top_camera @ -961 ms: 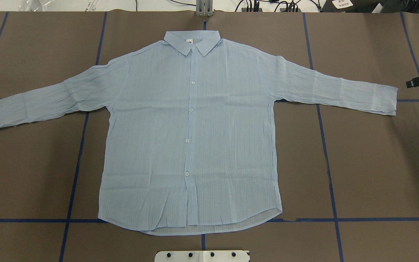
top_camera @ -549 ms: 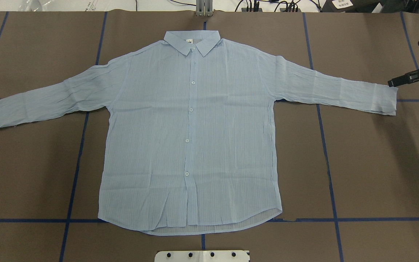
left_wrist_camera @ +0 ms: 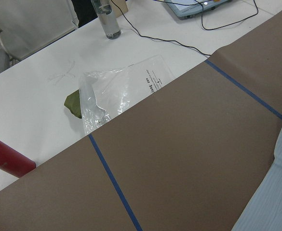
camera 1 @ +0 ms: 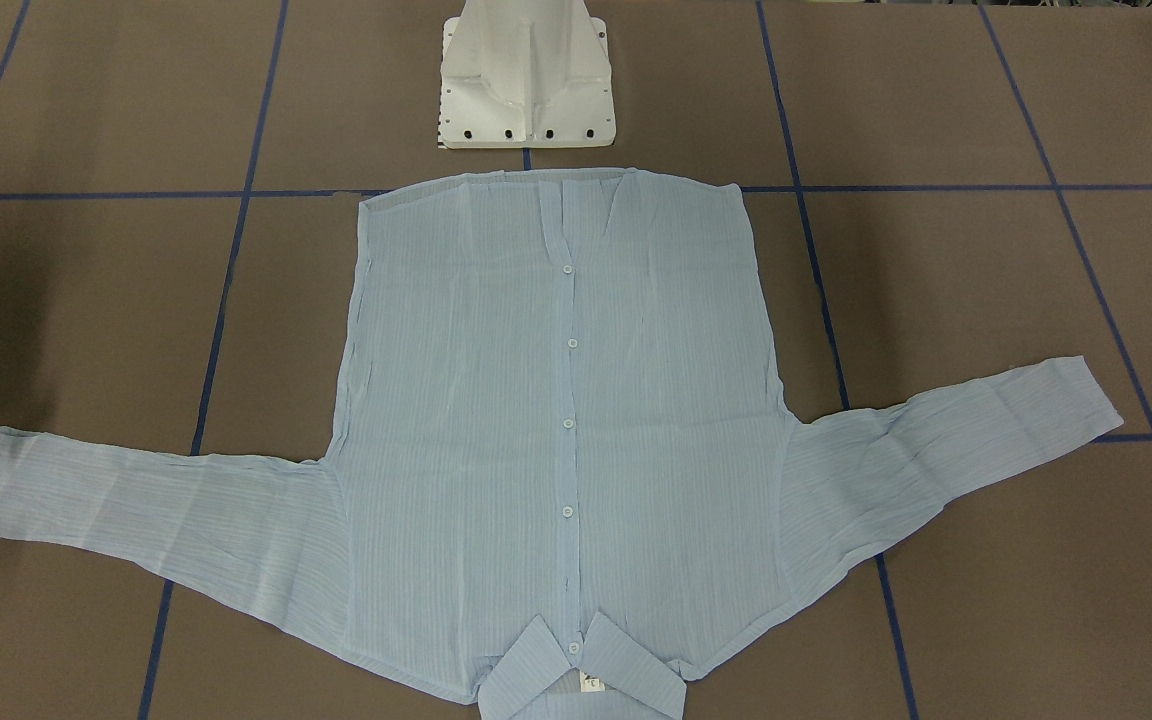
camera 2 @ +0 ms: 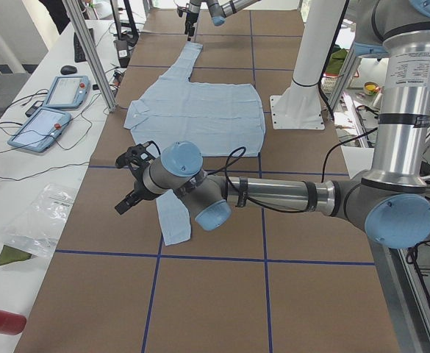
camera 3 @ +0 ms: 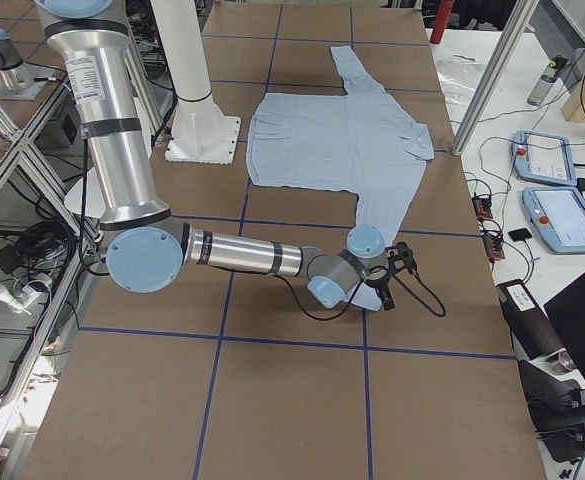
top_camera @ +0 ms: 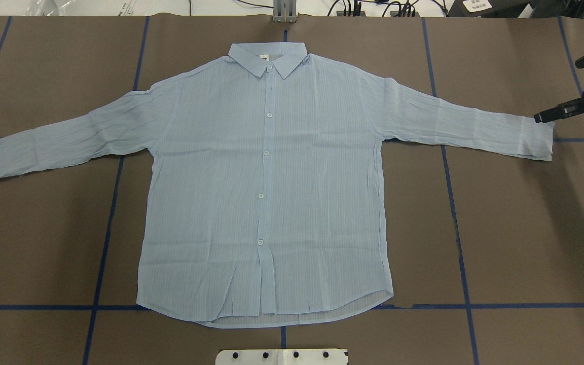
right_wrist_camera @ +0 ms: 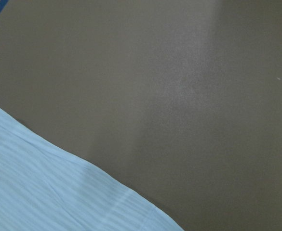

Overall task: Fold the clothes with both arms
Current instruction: 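Move the right gripper to the sleeve cuff nearest it and grasp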

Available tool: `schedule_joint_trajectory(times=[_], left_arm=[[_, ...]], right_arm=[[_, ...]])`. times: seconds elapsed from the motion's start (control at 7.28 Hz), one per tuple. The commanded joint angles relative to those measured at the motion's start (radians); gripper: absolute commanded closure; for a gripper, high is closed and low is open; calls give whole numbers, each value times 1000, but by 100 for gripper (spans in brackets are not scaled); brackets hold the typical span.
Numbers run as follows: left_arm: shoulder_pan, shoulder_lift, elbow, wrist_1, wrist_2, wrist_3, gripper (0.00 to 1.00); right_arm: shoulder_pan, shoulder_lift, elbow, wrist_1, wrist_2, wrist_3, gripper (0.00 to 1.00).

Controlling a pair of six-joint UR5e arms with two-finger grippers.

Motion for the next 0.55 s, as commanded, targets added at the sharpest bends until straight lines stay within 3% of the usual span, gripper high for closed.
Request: schedule_joint_trajectory(times=[0.0, 0.27, 0.41], left_arm=[[2, -1, 1, 0, 0, -1, 0], [0, -1, -1, 0, 0, 0, 0], [0, 0, 1, 0, 0, -1, 0]], right_arm=[[0, -2, -55, 96, 20, 70, 6], [0, -2, -85, 98, 18, 67, 25], [0, -2, -93, 98, 13, 66, 26]])
